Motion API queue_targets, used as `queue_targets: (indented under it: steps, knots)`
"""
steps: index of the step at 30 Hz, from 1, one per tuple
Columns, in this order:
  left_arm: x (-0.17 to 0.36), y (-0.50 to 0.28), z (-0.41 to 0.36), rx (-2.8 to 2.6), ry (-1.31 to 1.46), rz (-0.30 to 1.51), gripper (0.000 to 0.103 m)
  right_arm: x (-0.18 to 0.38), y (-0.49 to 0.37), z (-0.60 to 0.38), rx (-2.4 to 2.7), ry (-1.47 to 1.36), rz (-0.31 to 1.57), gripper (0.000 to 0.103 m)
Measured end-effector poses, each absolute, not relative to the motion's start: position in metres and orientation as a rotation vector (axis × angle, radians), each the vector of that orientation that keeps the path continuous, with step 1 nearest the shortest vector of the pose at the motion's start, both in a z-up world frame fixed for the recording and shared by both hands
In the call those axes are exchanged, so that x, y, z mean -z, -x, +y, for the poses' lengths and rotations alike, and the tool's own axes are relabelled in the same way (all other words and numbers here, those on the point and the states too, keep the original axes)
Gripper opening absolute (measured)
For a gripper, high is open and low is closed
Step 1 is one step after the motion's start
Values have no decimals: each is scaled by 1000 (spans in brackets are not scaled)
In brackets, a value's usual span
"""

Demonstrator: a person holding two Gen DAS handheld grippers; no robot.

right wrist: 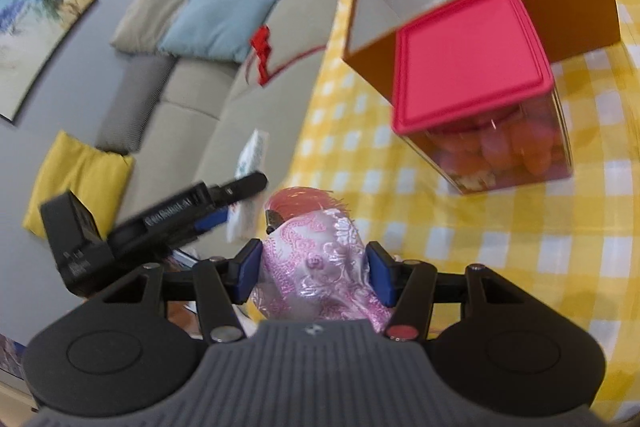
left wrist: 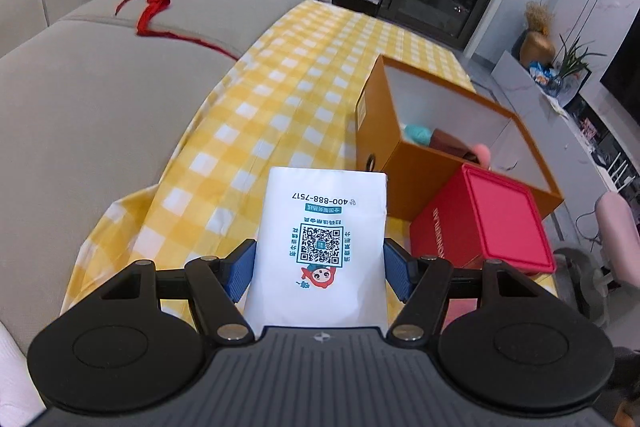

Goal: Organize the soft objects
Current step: 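Carry the white packet with the left tool while the right tool carries the pink pouch to the box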

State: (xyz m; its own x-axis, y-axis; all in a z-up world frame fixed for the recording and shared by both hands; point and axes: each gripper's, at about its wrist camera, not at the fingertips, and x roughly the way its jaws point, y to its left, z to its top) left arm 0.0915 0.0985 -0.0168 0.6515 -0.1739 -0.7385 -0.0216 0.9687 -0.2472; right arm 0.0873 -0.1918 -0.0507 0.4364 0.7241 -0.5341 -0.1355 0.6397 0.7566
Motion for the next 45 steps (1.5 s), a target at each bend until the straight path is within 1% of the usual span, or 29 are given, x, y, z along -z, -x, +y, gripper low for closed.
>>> queue_targets:
  steps: [9, 15, 18, 21, 25, 31, 33, 36, 42, 45]
  knots:
    - [-6, -104, 89, 113, 277, 808, 76, 8, -93, -211, -614, -774, 843, 56]
    - [-29, -114, 66, 176, 233, 744, 76, -13, -120, -239, -651, -900, 763, 56]
    - [-36, -126, 59, 196, 238, 727, 76, -29, -135, -253, -624, -880, 696, 56]
    - [-38, -139, 52, 180, 221, 722, 76, -39, -148, -269, -570, -880, 602, 56]
    - [-36, -158, 43, 188, 162, 720, 76, -41, -177, -284, -640, -937, 562, 56]
    - [-33, -188, 35, 150, 124, 716, 76, -56, -219, -294, -659, -947, 426, 56]
    - [-31, -199, 34, 162, 137, 709, 77, -55, -232, -296, -674, -937, 386, 56]
    - [-25, -221, 29, 180, 161, 721, 77, -41, -255, -302, -658, -908, 376, 56]
    - [-10, -254, 4, 225, 217, 727, 77, -6, -298, -330, -584, -892, 415, 56]
    - [-3, -264, -21, 305, 225, 702, 77, 13, -320, -346, -554, -919, 475, 56]
